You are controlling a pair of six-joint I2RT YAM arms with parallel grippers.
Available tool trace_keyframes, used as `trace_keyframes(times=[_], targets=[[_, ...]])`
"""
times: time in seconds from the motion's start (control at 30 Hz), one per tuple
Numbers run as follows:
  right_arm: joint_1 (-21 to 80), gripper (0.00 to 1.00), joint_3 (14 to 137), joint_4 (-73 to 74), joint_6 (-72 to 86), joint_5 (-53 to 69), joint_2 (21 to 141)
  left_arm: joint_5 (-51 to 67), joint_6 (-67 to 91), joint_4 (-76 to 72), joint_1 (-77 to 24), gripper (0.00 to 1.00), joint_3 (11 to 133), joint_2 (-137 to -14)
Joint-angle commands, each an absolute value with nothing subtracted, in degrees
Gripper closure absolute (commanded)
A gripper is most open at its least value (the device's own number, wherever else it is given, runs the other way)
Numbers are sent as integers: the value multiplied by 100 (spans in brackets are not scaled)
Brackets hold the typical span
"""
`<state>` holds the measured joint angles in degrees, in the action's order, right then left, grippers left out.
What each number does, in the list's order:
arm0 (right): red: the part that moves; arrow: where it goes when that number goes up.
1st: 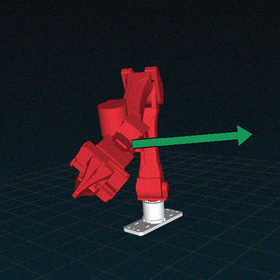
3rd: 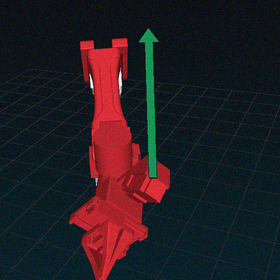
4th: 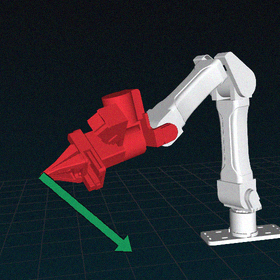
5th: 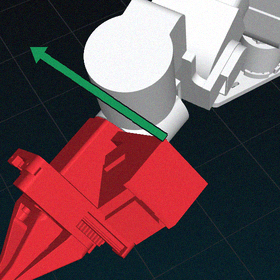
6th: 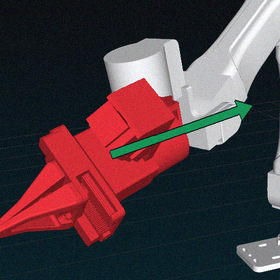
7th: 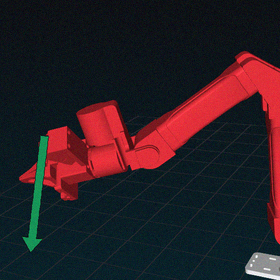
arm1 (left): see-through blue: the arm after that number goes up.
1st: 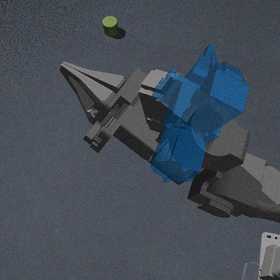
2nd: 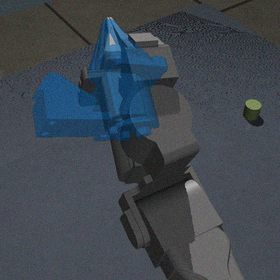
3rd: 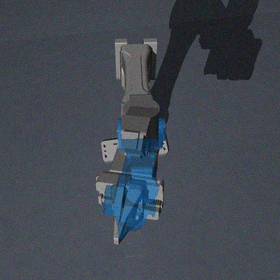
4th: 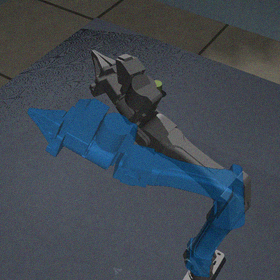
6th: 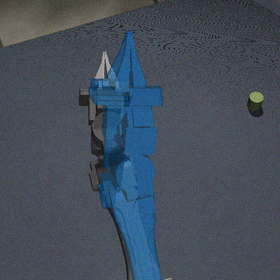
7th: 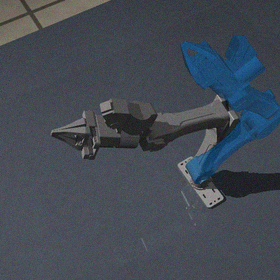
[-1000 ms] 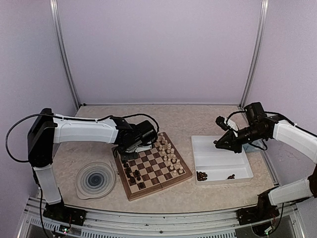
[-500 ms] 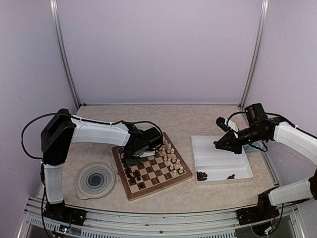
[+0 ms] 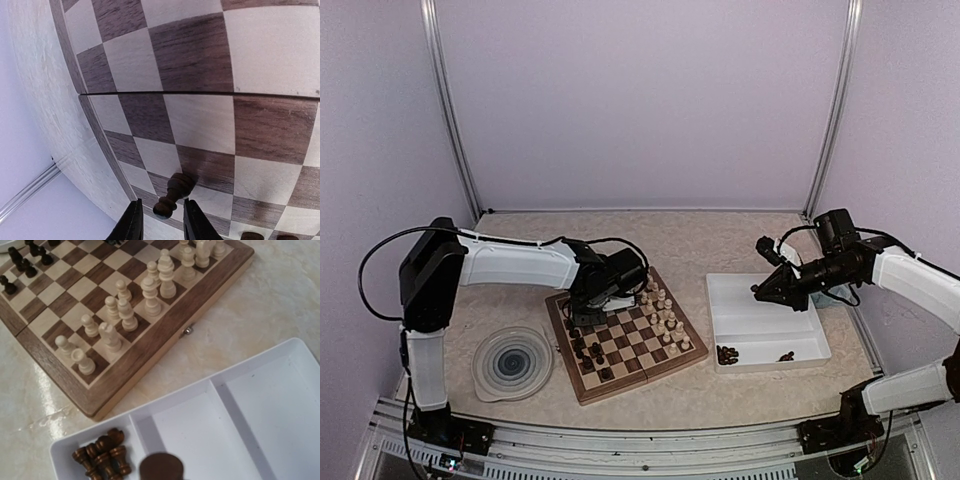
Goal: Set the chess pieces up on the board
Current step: Place the pawn at h7.
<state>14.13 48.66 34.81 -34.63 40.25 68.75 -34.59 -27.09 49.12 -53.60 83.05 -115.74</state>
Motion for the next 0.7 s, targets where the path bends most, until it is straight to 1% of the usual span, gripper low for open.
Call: trace_keyframes(times=[0.0, 0.17, 0.27, 0.37, 0.47, 0.57, 0.67], targets=[[1481, 96, 4833, 3467, -3474, 4122, 6871, -3051, -2617, 4961, -5285, 70, 8494, -11132], [1477, 96, 4856, 3488, -3475, 4122, 6912, -2320, -2480, 5043, -5233, 67, 8487, -10551], [1479, 96, 4869, 3474, -3472, 4130, 6949, -2040, -2006, 4955, -5028, 63, 8653, -10254], [1477, 96, 4854, 3439, -3467, 4123, 6998, -1768, -1213, 4980, -4614, 63, 8959, -10309], [1475, 97, 4835, 3405, -3460, 4102, 7032, -1067, -424, 4827, -4120, 64, 9060, -10447], [1478, 97, 4794, 3368, -3456, 4051, 7027, -336, -32, 4525, -3872, 65, 8798, -10481], [1472, 97, 4725, 3334, -3442, 3983, 6997, -61, 311, 4263, -3867, 64, 8509, -10404]])
